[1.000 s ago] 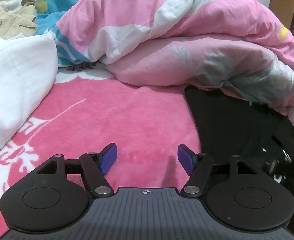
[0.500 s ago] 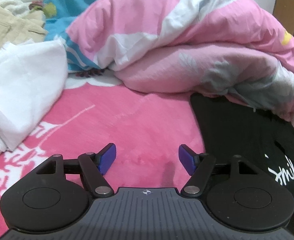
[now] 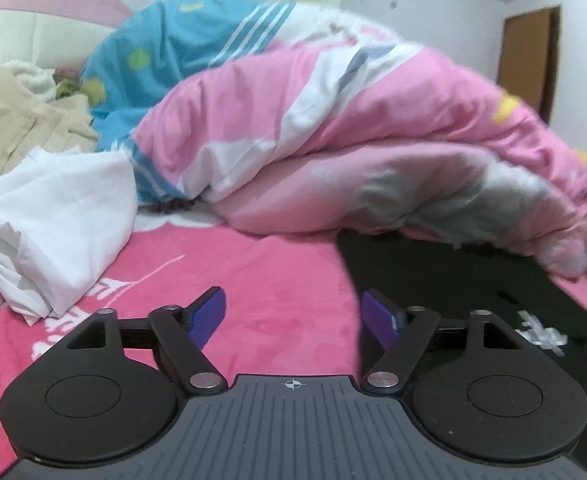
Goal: Fold clothes
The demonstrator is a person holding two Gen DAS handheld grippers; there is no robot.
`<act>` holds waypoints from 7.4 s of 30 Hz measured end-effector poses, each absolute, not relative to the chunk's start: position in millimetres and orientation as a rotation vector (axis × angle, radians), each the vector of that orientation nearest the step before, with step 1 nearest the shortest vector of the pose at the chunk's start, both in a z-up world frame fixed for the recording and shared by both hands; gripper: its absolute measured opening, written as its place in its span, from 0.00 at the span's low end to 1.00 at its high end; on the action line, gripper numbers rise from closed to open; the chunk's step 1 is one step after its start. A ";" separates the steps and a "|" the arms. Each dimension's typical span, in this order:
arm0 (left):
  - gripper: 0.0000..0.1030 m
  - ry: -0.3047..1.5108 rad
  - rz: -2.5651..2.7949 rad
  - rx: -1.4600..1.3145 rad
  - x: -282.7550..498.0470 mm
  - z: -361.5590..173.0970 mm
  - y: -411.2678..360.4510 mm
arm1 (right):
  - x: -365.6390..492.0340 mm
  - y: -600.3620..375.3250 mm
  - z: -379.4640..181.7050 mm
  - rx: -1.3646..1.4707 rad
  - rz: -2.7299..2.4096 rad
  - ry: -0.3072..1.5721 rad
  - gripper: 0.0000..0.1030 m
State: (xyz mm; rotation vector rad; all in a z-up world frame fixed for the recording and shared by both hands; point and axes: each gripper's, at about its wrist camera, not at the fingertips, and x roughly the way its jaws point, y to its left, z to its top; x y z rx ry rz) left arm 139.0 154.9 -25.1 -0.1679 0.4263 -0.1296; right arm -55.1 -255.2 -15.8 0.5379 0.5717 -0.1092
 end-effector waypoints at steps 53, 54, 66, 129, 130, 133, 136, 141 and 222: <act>0.42 0.730 -0.281 -0.171 -52.8 -101.8 131.7 | -162.7 -394.1 -64.6 0.614 -0.017 0.632 0.41; 0.42 0.731 -0.282 -0.170 -52.6 -102.6 131.5 | -163.1 -392.5 -63.7 0.604 -0.016 0.623 0.41; 0.42 0.716 -0.290 -0.183 -52.9 -109.1 132.4 | -148.2 -400.4 -64.4 0.605 0.008 0.629 0.39; 0.04 0.913 -0.386 -0.156 -47.5 -96.3 137.9 | -171.6 -363.6 -64.9 0.435 -0.053 0.865 0.04; 0.05 0.921 -0.386 -0.154 -45.1 -98.7 138.3 | -169.5 -362.0 -66.3 0.420 -0.062 0.875 0.04; 0.10 0.950 -0.375 -0.160 -40.3 -103.6 141.0 | -163.3 -359.3 -69.8 0.397 -0.100 0.909 0.07; 0.12 0.956 -0.360 -0.169 -42.4 -101.2 150.9 | -164.1 -358.2 -72.8 0.323 -0.196 0.964 0.08; 0.13 0.881 -0.297 -0.242 -46.8 -79.9 182.1 | -184.0 -367.4 -48.1 0.322 -0.228 0.825 0.09; 0.30 0.624 -0.275 -0.317 29.2 -63.7 147.7 | -29.9 -424.6 -89.6 0.759 0.026 0.521 0.02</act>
